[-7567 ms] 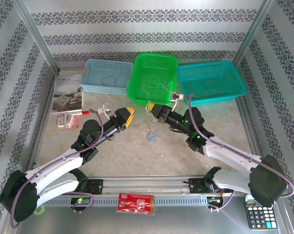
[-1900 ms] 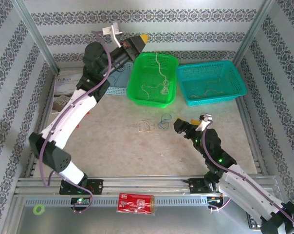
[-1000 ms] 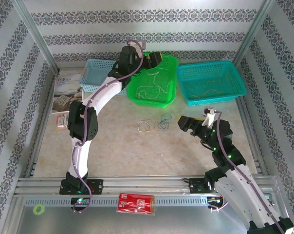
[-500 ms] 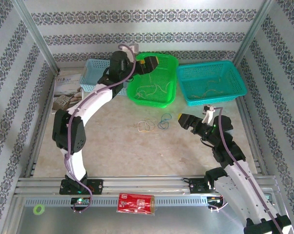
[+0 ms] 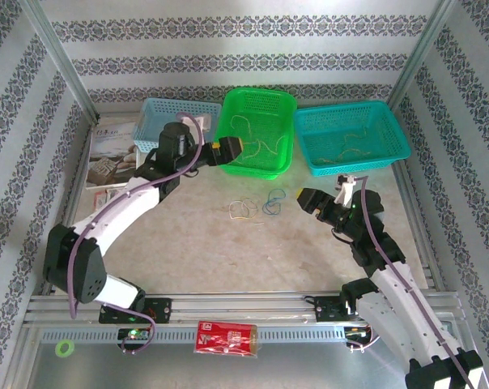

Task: Untangle the cables

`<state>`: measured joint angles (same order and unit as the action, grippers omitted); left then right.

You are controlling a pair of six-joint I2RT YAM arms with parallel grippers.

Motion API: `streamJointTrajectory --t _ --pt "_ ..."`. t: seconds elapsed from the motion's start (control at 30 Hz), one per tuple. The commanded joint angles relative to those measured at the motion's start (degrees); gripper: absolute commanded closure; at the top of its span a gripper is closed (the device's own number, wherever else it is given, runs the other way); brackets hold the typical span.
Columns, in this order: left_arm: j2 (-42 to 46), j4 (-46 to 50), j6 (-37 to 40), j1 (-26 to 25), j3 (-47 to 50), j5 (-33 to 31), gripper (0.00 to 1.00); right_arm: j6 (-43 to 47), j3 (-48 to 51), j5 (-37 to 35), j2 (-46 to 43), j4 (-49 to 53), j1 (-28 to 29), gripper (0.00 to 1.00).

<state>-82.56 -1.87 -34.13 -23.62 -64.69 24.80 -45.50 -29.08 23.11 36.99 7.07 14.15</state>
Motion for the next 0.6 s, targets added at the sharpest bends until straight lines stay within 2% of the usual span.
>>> streamJointTrajectory --t 0.0,0.23,0.4,0.57 --pt "2.8 7.5 4.1 -0.4 3.3 -0.8 0.0 -1.5 2.0 -2.4 -0.2 -1.1 1.2 0.3" --pt "7.4 6.2 4.5 -2.6 14.9 -2.5 0.0 -0.6 3.9 -6.9 4.0 -2.6 5.8 0.32" --pt "8.3 5.0 3.8 -3.7 20.4 -3.6 0.09 1.4 3.9 -11.7 9.8 -3.0 9.5 0.35" --pt "9.2 1.5 1.0 -4.4 24.3 -3.3 0.09 3.3 3.4 -14.5 17.5 -3.7 10.8 0.5"
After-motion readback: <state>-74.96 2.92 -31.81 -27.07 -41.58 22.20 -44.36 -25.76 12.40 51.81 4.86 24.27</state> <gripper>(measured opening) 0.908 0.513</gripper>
